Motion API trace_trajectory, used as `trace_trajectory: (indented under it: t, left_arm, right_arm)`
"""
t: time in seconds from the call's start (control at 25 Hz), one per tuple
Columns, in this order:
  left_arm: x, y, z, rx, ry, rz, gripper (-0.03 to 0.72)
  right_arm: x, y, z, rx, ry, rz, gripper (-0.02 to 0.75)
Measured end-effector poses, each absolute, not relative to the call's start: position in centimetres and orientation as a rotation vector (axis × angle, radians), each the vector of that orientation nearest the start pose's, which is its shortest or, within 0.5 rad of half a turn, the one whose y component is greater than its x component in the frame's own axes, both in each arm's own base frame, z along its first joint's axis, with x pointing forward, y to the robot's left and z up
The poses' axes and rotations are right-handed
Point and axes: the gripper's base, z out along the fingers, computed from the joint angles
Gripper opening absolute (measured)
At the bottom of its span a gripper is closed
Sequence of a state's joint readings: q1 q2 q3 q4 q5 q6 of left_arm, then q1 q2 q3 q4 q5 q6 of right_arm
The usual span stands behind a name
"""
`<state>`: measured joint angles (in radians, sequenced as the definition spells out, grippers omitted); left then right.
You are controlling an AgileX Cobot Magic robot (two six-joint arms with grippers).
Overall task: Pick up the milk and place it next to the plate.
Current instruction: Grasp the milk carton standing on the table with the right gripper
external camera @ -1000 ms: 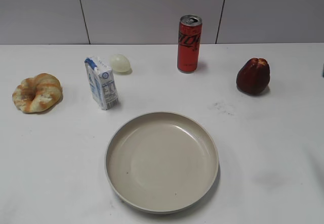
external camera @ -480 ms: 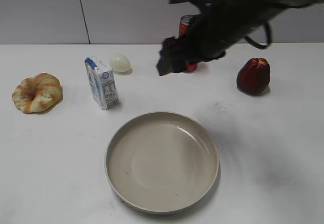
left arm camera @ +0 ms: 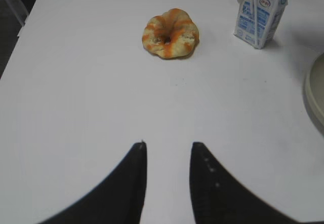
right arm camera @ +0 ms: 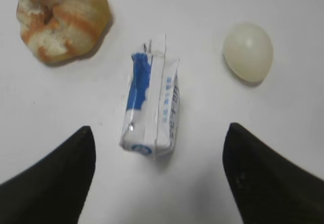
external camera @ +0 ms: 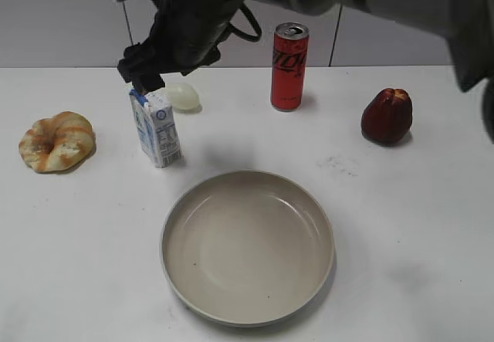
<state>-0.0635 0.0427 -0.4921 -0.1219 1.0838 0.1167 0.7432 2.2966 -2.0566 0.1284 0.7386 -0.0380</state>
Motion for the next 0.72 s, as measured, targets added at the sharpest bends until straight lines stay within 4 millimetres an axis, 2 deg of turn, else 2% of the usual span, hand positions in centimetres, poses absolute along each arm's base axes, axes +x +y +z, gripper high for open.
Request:
trace_trajectory:
  t: [0.2,0.6,0.72]
  left_arm:
    - [0.1,-1.0,27.4,0.194,2.105,-0.116,0.228]
    - [0.1,-1.0,27.4,0.194,2.105,-0.116,0.228]
    - [0.1,-1.0,27.4,0.194,2.105,-0.116,0.228]
  right_arm:
    - [39.0,37.3,20.0,-0.853,2.348,0.471,0.593]
    - [39.8,38.4,14.1,-0.866,2.364,0.435,0.594]
    - [39.9,38.5,13.1,-0.863,2.362,0.435,0.563]
